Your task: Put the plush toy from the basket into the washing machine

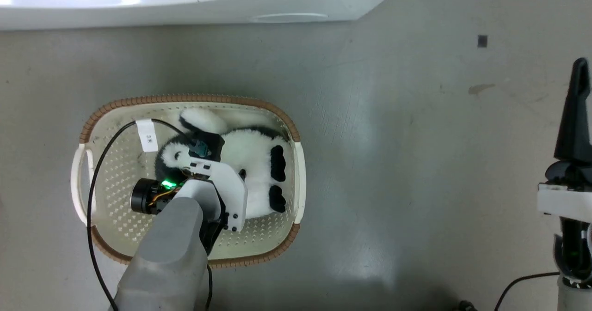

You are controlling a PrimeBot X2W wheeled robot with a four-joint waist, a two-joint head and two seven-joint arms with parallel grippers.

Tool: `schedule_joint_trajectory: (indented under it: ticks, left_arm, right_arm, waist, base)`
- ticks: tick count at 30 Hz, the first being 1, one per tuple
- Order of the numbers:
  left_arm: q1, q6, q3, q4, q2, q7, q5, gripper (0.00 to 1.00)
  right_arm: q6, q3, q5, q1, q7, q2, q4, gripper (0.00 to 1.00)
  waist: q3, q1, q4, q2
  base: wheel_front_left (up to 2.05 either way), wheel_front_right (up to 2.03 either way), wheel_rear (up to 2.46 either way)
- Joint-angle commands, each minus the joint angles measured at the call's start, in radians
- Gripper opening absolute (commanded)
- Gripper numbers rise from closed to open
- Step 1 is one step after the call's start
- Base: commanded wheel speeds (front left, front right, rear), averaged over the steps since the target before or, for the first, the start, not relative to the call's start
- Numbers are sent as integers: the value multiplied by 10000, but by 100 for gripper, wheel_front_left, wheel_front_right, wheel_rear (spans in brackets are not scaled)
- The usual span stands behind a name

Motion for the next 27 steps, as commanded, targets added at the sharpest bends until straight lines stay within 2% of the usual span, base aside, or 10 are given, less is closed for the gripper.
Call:
schedule_joint_trajectory:
  ticks: [1,24,25,26,27]
  left_arm:
    - [-385,-38,-95,316,29,73,-87,100]
    - [-2297,-144,-663,2575,159,171,-938,100]
    - [-2384,-165,-712,2678,163,183,-961,82]
    - [-2478,-177,-757,2781,172,159,-984,0]
    - [-2558,-198,-805,2884,178,161,-1007,0]
  right_arm:
    - [4,-90,104,-270,-111,-3,-118,100]
    - [6,-451,675,-1005,-569,-4,-489,100]
    - [6,-473,700,-1040,-590,-4,-507,100]
    - [6,-497,724,-1076,-611,-4,-525,100]
    - [6,-515,746,-1112,-632,-4,-540,100]
  waist:
    - [252,-2,8,0]
    - [2106,-2,-154,0]
    - [2180,-2,-160,0]
    - [2252,-2,-164,0]
    - [2319,-2,-170,0]
  base:
    - [0,0,0]
    - [0,0,0]
    - [0,0,0]
    - [0,0,0]
    - [0,0,0]
